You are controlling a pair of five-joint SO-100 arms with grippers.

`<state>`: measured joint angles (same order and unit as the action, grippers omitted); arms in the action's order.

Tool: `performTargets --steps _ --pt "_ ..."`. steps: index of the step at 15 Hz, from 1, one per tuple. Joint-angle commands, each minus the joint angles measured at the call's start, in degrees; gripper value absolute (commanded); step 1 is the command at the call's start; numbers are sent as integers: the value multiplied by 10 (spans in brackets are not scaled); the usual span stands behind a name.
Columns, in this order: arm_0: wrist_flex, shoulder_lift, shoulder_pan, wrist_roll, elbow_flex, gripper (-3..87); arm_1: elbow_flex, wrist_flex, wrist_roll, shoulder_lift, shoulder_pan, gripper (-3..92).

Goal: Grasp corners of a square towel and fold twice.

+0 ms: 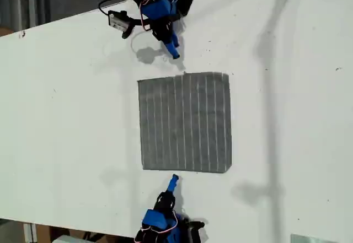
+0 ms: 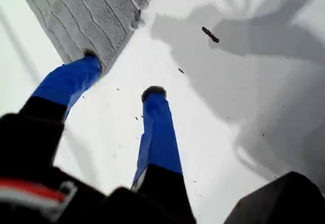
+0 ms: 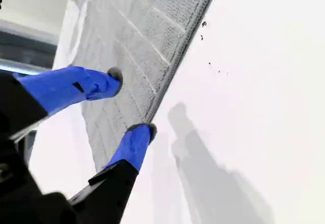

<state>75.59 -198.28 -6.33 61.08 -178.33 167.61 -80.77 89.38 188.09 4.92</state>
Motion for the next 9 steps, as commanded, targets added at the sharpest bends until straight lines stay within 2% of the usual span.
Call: performTargets --steps 1,8,9 --pt "-9 33 -8 339 -4 111 -7 -9 -33 0 -127 133" --pt "-9 33 -8 340 -5 111 -12 -10 -36 0 -121 149" --pt "-9 33 -8 338 -5 112 -33 -8 -66 0 -101 164"
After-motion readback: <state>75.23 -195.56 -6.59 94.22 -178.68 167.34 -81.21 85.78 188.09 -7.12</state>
